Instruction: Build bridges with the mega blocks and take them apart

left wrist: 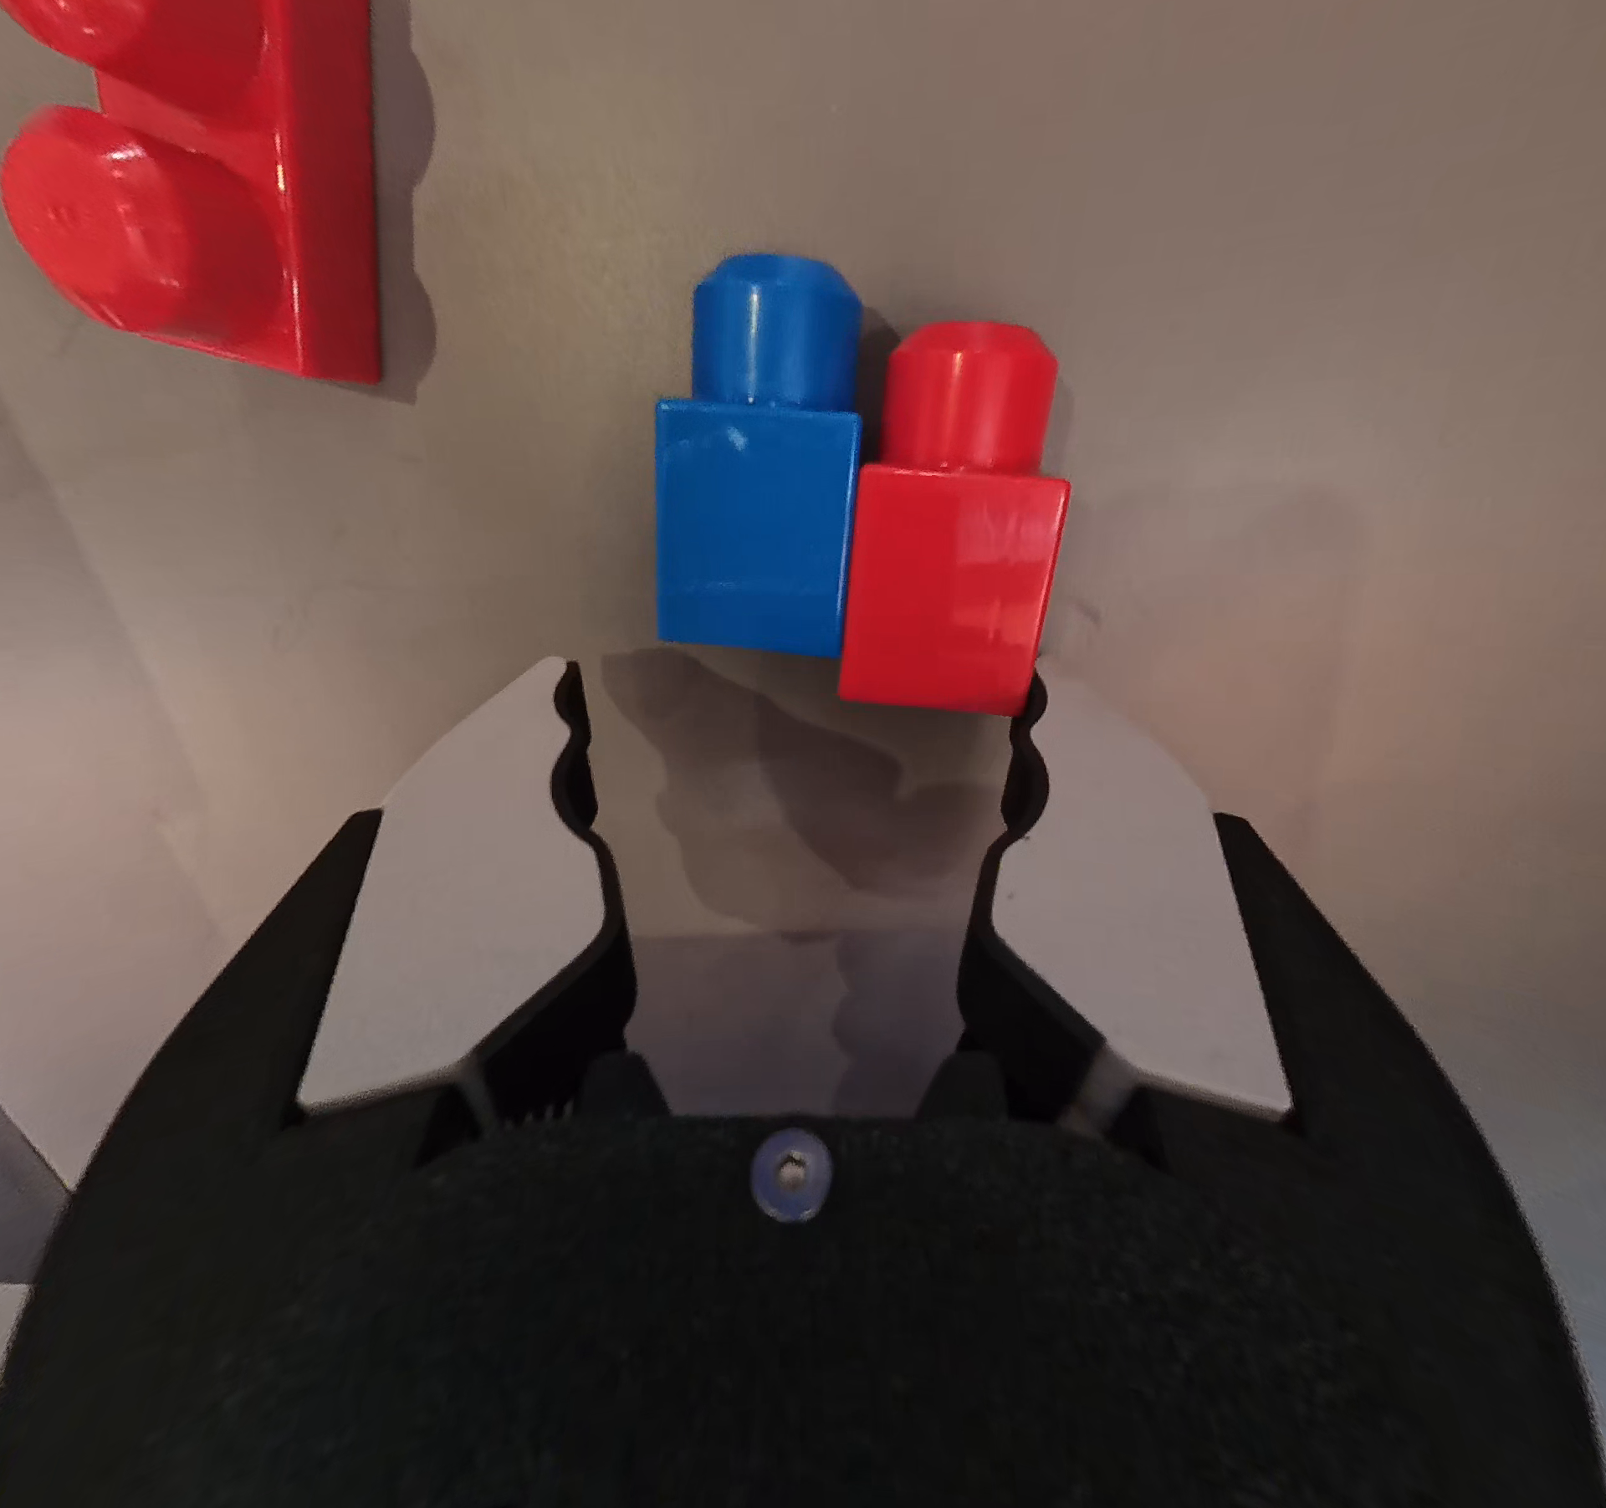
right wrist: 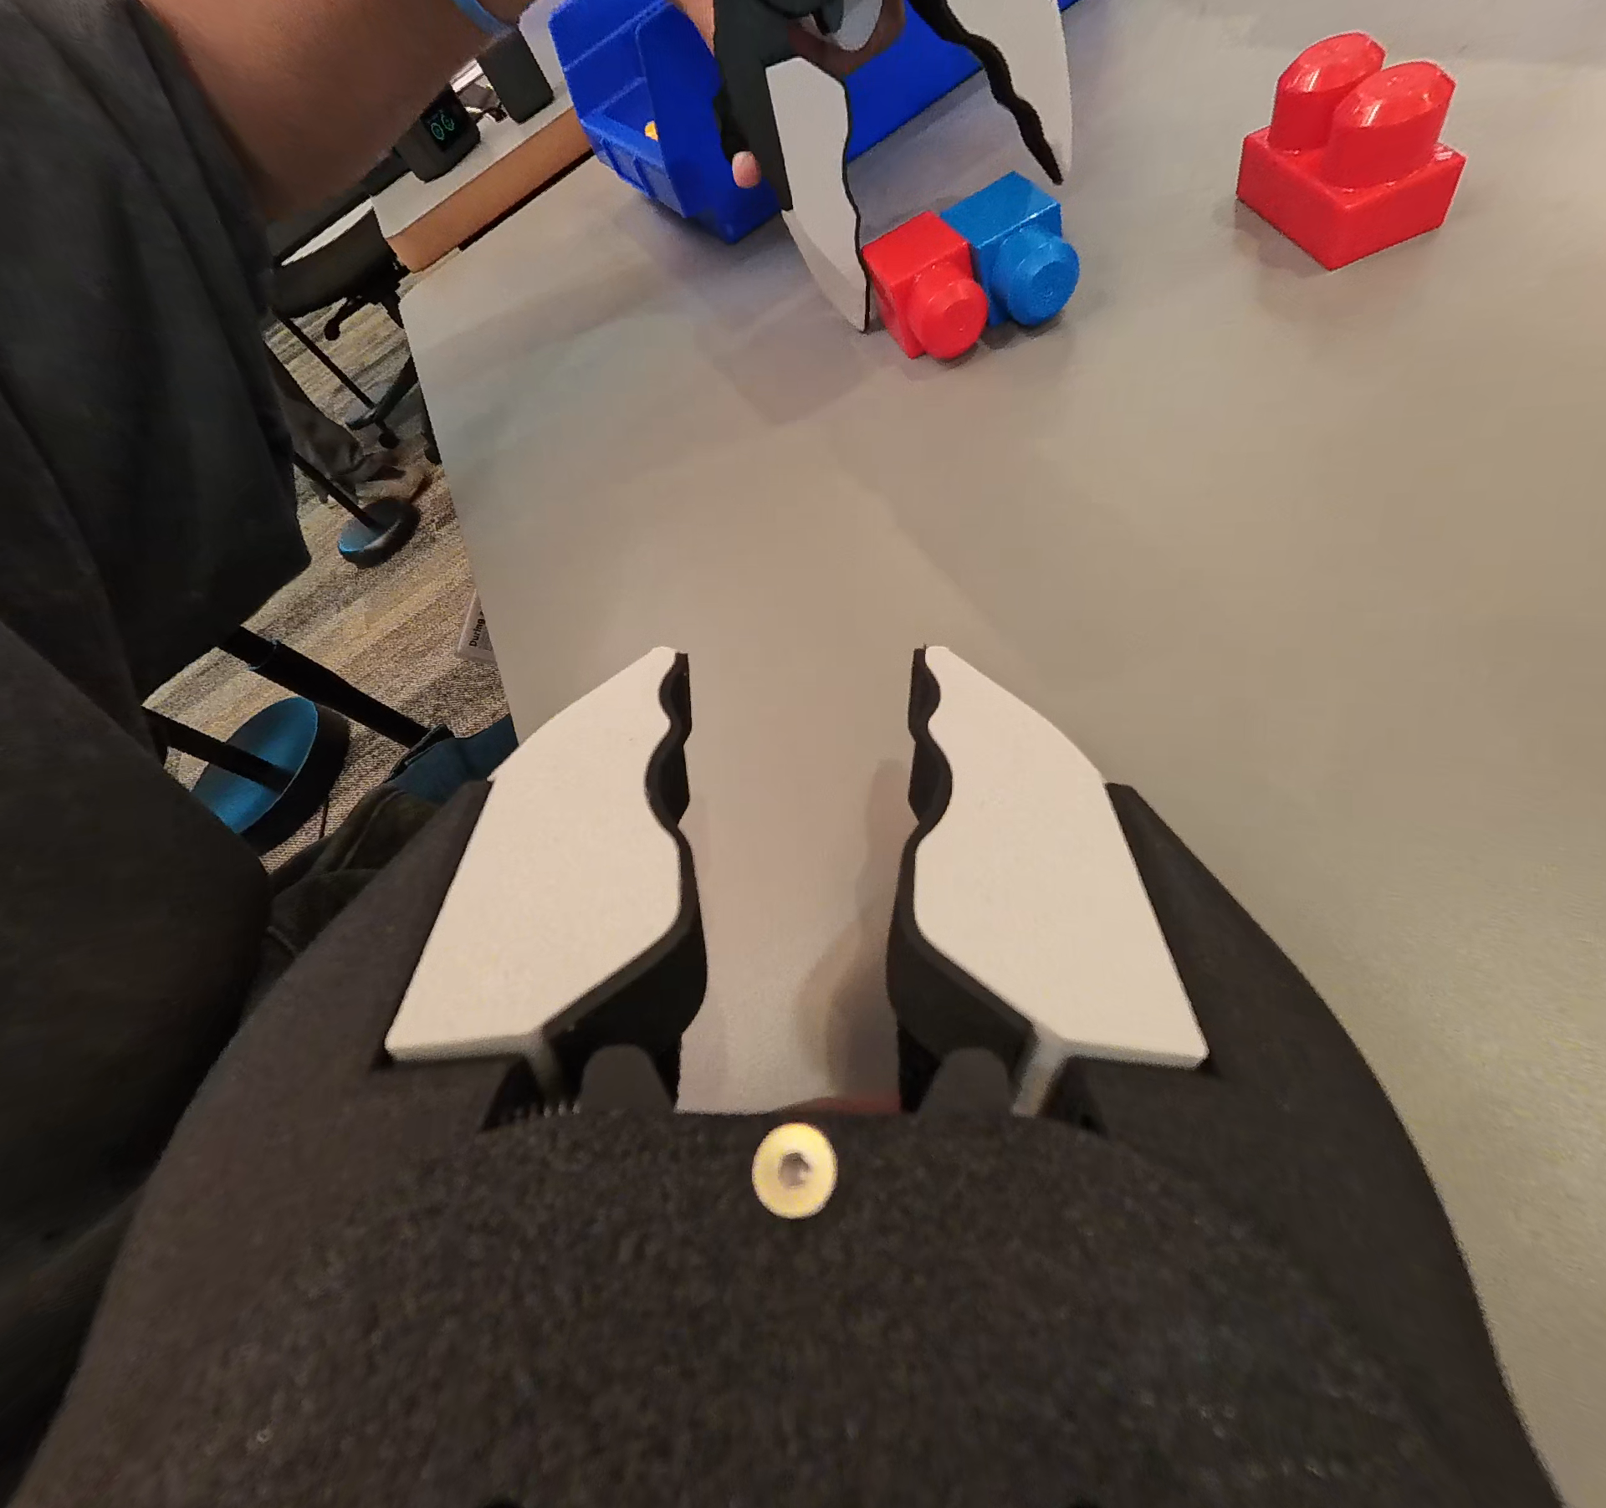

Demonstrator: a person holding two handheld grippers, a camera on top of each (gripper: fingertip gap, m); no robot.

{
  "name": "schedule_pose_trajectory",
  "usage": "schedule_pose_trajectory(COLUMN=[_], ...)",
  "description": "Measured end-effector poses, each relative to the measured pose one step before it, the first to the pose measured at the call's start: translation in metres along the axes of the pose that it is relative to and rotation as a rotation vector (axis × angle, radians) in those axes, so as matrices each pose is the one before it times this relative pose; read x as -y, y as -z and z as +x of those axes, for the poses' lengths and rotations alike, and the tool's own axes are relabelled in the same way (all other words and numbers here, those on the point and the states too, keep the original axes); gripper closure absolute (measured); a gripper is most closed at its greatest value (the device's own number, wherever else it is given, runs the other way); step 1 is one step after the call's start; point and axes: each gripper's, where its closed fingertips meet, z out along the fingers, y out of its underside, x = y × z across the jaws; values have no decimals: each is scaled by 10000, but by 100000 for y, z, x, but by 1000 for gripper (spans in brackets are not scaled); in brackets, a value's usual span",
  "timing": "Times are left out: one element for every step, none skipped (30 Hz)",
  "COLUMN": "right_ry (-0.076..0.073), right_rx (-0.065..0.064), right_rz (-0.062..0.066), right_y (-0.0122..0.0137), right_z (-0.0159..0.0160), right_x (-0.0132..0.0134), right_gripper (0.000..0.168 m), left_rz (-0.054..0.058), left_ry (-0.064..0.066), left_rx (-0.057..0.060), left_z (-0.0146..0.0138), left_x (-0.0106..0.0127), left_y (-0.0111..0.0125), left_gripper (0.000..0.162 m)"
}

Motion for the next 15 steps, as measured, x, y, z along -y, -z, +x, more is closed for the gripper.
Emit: schedule_pose_trajectory(right_ry=[-16,-11,-7,-9,-9,-2,9,17,15,8,2,-4,-3,2,3], right_rx=[6,4,12,17,12,8,1,-10,-11,-3,2,2,-1,0,-3], right_rz=[14,11,2,-14,-23,-18,-4,7,6,0,-4,-8,-1,0,-5], right_y=[13,15,1,-16,-24,-17,-7,12,1,2,-5,0,-3,-4,2], right_z=[1,7,-8,-15,-6,-8,-15,-9,-11,-7,-7,1,3,-9,-7], right_x=[17,13,7,-25,-17,-20,-9,10,1,4,-5,-5,-10,9,-11], right_gripper=[120,120,120,120,120,120,120,120,120,120,120,120,120,120,120], left_rz=[11,46,96,100,62,34,28,18,18,37,19,-5,-9,-12,23], left_ry=[9,7,3,1,-5,-40,-62,-32,-11,-26,-20,-14,-22,-23,-31], left_rx=[-21,-6,-19,-27,-10,44,72,15,-7,-7,-35,-60,-85,-109,-168], left_z=[48,63,102,105,67,-26,-67,-14,-8,-24,-8,-7,-2,11,79], left_x=[76,114,198,214,189,146,140,99,84,98,78,46,41,27,76], left_y=[-18,-6,-23,-59,-51,-19,7,-6,-28,-29,-41,-38,-37,-34,-36], left_gripper=[69,68,68,69,69,69,70,70,70,70,70,71,72,75,85])
